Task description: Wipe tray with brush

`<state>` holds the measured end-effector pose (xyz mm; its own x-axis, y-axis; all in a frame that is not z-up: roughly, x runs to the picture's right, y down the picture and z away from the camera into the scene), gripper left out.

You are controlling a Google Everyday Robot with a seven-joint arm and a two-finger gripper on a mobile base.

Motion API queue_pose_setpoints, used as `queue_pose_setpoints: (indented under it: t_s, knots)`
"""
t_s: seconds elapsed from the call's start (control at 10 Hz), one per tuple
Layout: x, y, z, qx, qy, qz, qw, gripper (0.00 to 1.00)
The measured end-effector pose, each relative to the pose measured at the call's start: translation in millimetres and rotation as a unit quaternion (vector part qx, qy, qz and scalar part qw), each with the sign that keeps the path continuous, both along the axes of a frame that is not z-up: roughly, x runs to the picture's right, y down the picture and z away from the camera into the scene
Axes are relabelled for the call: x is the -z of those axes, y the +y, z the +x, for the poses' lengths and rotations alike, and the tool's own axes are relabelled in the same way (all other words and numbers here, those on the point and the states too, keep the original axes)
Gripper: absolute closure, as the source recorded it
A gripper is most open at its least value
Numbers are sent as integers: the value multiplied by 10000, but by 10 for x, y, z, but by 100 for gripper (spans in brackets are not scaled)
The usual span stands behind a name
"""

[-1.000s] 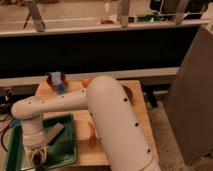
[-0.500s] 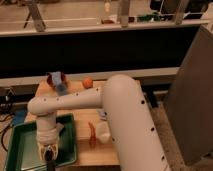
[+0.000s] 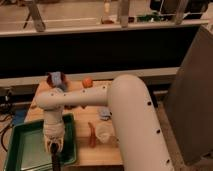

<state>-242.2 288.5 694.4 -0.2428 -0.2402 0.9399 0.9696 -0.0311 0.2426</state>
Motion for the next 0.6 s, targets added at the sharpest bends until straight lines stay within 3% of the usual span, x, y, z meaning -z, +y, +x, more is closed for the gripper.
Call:
queue_pose_setpoints:
  t_s: [0.3,0.6]
  knots:
    - [-40,51,12,2,1,-21,10000,100]
    - [59,180,-38,106,-39,-112,9999,100]
